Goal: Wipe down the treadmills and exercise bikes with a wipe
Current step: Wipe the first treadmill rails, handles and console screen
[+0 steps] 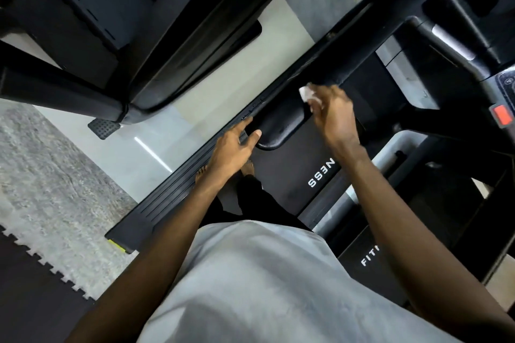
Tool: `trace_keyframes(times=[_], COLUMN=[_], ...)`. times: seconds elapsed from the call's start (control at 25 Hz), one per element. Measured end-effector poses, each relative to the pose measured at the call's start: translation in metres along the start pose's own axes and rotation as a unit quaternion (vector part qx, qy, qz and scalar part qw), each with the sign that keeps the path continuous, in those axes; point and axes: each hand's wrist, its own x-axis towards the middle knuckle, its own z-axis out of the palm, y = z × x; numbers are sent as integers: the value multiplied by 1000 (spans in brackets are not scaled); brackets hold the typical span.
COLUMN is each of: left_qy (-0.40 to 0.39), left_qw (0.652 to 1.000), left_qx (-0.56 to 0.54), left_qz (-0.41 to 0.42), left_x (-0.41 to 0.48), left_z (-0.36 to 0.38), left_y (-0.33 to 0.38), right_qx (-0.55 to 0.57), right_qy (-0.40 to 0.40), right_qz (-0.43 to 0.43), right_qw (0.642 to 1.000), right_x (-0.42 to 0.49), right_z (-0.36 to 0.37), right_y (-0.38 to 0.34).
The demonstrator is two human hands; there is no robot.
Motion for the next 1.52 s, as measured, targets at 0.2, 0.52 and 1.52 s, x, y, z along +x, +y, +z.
trace_keyframes(times=[0.2,0.52,1.52], left_qy=[46,61,-154], left_qw=[999,995,980], left_qx=[15,-21,-88], left_qz=[4,-78,-88], left_x=[-4,5,31], left_z=[12,24,-23], left_y=[13,12,-22], right_qx=[-31,-193,-242], right_qy=[-49,-147,-368], right_qz=[-74,-235,-239], right_qw=[996,941,865], right_x=[-4,-7,55], right_z=[1,4,58], right_y=[-1,4,-53])
